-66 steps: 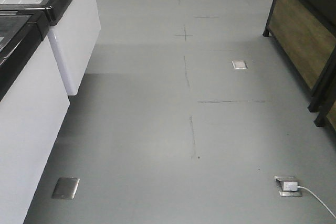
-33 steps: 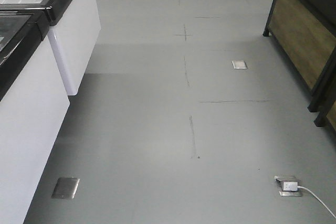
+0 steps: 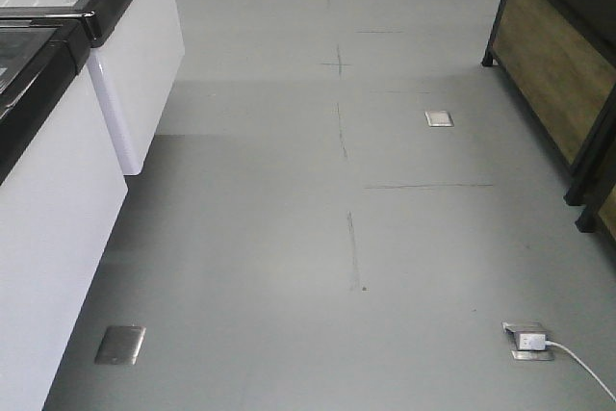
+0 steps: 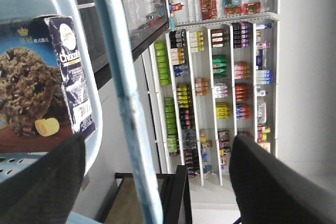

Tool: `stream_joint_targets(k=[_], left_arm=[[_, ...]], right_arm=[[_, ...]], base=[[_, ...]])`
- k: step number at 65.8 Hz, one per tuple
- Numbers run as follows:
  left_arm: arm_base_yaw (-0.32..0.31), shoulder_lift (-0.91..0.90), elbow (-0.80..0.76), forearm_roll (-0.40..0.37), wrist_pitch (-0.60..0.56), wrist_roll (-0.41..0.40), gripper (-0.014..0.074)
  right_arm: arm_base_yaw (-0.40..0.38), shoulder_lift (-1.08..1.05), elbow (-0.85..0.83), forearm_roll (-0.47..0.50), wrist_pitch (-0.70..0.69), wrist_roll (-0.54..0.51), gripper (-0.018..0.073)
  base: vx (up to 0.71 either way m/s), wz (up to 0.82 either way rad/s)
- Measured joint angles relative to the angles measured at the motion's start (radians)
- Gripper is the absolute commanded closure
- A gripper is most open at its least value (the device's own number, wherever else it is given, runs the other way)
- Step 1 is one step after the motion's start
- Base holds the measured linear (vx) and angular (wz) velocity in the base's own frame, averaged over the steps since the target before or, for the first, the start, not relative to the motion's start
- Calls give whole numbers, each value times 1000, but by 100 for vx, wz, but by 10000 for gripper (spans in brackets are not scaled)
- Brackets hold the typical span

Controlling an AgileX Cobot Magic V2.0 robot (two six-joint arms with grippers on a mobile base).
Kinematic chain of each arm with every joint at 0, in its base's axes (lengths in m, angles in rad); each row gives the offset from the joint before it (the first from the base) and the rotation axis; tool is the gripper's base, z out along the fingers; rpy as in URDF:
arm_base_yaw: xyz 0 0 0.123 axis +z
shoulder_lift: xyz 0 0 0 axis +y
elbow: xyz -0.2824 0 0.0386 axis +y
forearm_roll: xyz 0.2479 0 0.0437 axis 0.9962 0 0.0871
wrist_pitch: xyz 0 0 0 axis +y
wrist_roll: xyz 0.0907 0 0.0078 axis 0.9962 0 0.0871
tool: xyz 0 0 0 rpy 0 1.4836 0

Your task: Left arm holds basket, right arm returns cookies

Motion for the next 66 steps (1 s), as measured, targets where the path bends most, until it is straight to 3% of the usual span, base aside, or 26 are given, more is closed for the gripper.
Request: stream_joint_targets(k=[18,29,36,48,66], left_arm=[[-1,87,0,-175,-7,88,76],[-16,121,-13,-205,-6,110,171],[-41,134,-26,-209,-7,119,278],[-63,141,-28,-210,-6,121,606],[-62,100,-28,-194,-21,119,602]], right_arm=[[0,0,0,0,0,0,570],[0,0,0,0,0,0,570],[0,0,0,0,0,0,570],[0,0,0,0,0,0,570],[0,0,0,0,0,0,570]], base=[[0,0],[0,0],[0,0],[0,0],[0,0]])
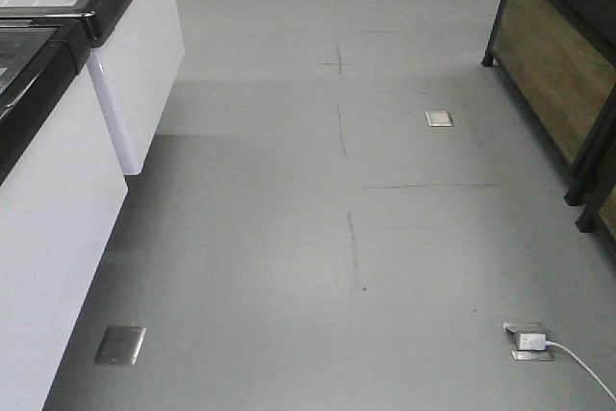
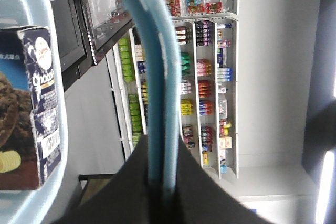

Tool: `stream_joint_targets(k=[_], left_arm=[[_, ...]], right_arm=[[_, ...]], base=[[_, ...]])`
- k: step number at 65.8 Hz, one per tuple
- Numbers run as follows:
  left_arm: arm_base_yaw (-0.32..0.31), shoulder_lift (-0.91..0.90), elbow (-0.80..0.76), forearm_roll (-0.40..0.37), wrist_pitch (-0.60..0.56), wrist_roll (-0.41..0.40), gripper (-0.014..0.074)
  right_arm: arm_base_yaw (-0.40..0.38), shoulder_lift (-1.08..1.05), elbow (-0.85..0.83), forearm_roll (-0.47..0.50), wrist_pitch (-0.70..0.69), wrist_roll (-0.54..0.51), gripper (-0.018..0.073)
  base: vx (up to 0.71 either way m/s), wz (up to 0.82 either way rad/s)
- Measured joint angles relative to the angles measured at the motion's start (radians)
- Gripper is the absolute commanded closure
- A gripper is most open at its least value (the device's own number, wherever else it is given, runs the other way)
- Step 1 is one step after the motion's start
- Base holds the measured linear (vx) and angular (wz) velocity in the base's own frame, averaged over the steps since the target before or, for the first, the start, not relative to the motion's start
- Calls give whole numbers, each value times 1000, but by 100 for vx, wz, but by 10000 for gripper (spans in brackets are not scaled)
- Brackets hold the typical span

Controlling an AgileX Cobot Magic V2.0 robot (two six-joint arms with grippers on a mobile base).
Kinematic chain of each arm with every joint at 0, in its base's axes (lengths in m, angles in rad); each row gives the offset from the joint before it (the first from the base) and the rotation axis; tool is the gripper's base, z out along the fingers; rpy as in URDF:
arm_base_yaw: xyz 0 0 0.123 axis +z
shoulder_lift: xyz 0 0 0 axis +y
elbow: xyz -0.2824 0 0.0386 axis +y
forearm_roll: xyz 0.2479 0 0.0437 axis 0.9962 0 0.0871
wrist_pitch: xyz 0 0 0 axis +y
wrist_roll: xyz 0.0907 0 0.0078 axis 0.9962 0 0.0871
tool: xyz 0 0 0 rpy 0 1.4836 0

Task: Left arm holds basket, right arm returns cookies
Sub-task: 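Raise the light-blue basket by its handle with the left gripper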

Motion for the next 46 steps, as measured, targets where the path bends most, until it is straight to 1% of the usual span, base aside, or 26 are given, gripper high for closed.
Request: stream_joint_targets(k=[9,16,23,29,39,46], left_arm=[[-11,-76,0,17,-67,18,602],[-45,-141,0,18,-85,22,602],[-123,-193,0,18,-72,23,602],[-207,-233,0,19,-51,23,601],[-362,-295,0,20,0,88,601],[-473,-340,3,48,18,106,601]], right_arm=[[0,0,0,0,0,0,570],[0,0,0,0,-1,0,570],[0,0,0,0,-1,0,570],[0,0,0,0,-1,0,570],[0,0,0,0,-1,0,570],[0,0,0,0,-1,0,570]], base=[[0,0],[0,0],[0,0],[0,0],[0,0],[0,0]])
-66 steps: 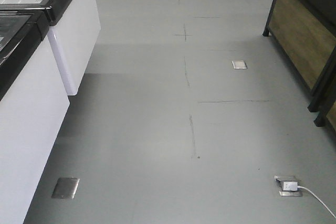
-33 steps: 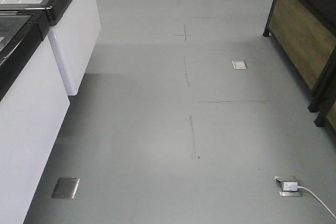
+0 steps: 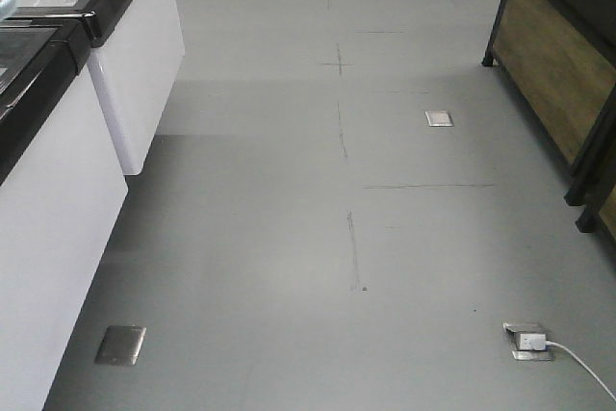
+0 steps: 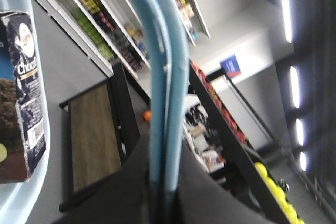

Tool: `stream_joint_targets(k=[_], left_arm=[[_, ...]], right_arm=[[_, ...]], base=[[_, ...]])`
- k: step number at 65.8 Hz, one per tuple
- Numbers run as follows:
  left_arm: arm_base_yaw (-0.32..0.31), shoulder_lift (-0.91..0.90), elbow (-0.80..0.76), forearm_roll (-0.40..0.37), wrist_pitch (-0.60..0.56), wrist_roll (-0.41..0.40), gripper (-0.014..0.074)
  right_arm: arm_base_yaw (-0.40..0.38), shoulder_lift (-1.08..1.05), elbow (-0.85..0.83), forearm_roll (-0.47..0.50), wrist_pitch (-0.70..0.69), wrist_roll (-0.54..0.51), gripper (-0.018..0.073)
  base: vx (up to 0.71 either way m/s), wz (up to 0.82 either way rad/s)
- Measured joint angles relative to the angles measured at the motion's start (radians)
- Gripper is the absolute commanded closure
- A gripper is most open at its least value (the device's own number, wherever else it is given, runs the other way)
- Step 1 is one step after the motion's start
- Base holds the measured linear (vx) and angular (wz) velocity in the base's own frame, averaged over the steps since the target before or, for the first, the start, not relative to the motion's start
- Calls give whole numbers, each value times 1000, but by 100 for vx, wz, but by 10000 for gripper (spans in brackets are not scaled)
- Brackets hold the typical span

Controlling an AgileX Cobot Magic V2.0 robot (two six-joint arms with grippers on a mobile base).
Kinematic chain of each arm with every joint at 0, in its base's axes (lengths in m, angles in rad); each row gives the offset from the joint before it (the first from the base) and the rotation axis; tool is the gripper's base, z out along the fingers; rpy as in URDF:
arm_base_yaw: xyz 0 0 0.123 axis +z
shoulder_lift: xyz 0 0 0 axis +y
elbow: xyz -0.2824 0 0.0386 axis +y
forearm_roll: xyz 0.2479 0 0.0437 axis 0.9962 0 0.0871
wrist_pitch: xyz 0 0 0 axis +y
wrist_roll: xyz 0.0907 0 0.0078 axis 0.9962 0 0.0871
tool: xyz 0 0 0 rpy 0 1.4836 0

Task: Left arm holds basket, right arm returns cookies
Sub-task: 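Raise the light-blue basket by its handle with the left gripper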

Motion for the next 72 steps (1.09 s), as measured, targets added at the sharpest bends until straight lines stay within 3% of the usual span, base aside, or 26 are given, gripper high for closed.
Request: stream_joint_targets(k=[15,41,54,72], left_arm=[[-216,-118,192,9,-41,24,599],[-595,-210,654,-34,-142,273,599],[-787,-210,744,-45,-232,357,599],[-1005,-206,756,-64,-335,373,599]], right_arm=[[0,0,0,0,0,0,570],[0,0,0,0,0,0,570],[0,0,0,0,0,0,570],[0,0,0,0,0,0,570]], base=[[0,0],[0,0],[0,0],[0,0]])
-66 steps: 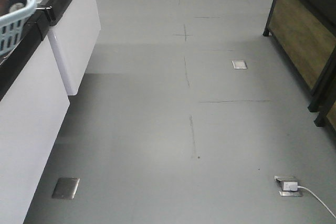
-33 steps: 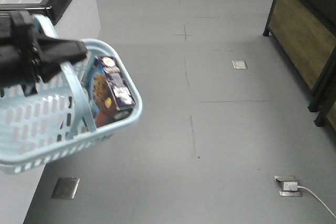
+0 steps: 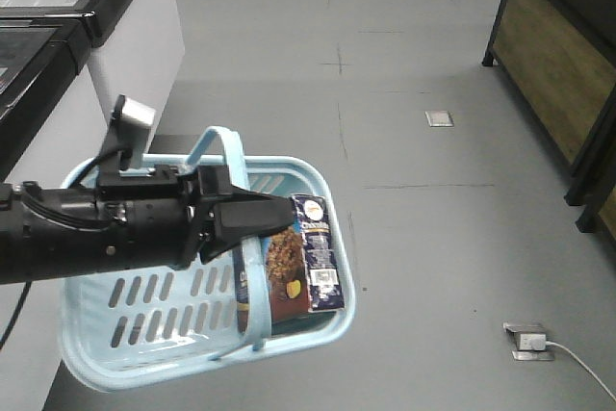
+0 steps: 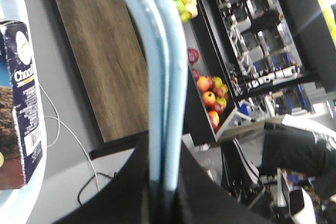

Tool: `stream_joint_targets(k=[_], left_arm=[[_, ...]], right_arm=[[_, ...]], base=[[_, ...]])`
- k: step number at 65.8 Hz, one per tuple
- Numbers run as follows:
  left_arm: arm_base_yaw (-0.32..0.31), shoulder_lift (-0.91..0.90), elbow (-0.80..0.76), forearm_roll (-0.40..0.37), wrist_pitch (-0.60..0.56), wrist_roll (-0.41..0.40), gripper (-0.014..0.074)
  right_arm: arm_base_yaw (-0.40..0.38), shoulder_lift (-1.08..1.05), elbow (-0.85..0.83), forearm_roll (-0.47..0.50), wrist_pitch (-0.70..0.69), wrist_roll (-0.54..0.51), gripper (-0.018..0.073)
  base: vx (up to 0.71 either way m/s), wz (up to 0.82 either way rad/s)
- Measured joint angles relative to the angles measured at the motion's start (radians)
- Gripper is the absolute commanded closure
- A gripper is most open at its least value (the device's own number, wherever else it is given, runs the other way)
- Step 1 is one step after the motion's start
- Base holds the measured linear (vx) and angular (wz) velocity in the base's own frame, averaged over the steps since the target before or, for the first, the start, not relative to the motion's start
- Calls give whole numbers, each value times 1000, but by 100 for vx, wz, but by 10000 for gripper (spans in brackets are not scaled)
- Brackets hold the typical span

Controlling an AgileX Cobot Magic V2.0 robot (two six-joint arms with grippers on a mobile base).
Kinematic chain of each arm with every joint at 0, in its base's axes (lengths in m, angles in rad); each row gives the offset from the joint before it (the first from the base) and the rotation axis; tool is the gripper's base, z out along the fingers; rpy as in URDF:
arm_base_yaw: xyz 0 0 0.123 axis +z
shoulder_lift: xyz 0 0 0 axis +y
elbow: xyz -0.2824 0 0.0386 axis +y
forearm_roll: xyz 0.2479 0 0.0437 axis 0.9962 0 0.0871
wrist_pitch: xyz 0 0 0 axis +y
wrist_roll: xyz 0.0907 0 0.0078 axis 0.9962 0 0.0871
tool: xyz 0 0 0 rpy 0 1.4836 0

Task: Left arm holds basket, right arm returns cookies
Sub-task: 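Raise the light-blue basket by its handle with the left gripper, then hold the basket with the left gripper while driving toward the shelves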

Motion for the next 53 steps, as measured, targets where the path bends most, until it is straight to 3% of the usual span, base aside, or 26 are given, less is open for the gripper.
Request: stream_joint_targets(k=[18,53], left_arm=[[-123,101,0,-7,3,1,599],[-126,114,-78,-4,90,18,599]], right_arm=[[0,0,0,0,0,0,570],[0,0,0,0,0,0,570]], base=[[0,0],[0,0]])
